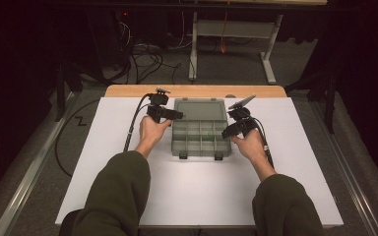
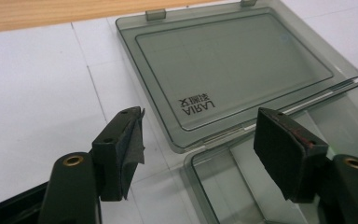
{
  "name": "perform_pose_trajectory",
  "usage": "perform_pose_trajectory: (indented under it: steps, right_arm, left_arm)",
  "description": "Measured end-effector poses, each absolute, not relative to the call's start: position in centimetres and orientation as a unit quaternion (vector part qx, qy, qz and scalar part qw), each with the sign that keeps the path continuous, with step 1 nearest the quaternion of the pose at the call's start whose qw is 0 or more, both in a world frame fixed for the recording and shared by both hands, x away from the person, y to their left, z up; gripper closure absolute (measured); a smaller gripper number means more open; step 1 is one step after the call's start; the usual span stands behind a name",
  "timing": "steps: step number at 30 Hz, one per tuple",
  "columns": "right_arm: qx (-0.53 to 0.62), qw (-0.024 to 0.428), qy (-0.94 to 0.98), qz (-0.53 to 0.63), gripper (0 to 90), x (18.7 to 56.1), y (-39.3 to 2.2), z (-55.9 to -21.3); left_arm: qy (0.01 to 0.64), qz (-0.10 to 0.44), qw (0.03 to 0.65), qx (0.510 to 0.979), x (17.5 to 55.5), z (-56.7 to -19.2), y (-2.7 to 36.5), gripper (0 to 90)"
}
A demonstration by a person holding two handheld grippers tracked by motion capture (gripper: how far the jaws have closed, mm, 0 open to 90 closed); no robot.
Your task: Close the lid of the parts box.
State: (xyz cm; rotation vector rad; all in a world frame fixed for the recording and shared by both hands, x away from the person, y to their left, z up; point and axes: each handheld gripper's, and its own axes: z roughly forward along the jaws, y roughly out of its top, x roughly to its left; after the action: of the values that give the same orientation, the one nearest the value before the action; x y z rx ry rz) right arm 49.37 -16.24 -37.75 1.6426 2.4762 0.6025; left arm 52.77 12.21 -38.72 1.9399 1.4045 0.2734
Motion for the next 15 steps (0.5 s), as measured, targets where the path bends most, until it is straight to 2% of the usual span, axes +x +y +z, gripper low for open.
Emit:
perform_pose_trajectory:
  steps: [15]
  right_arm:
    - [0.54, 0.053, 0.817, 0.195, 62.1, 49.4, -16.2, -37.7]
  left_arm:
    - [0.56, 0.07, 0.324, 0.759, 55.1, -39.3, 11.5, 32.9]
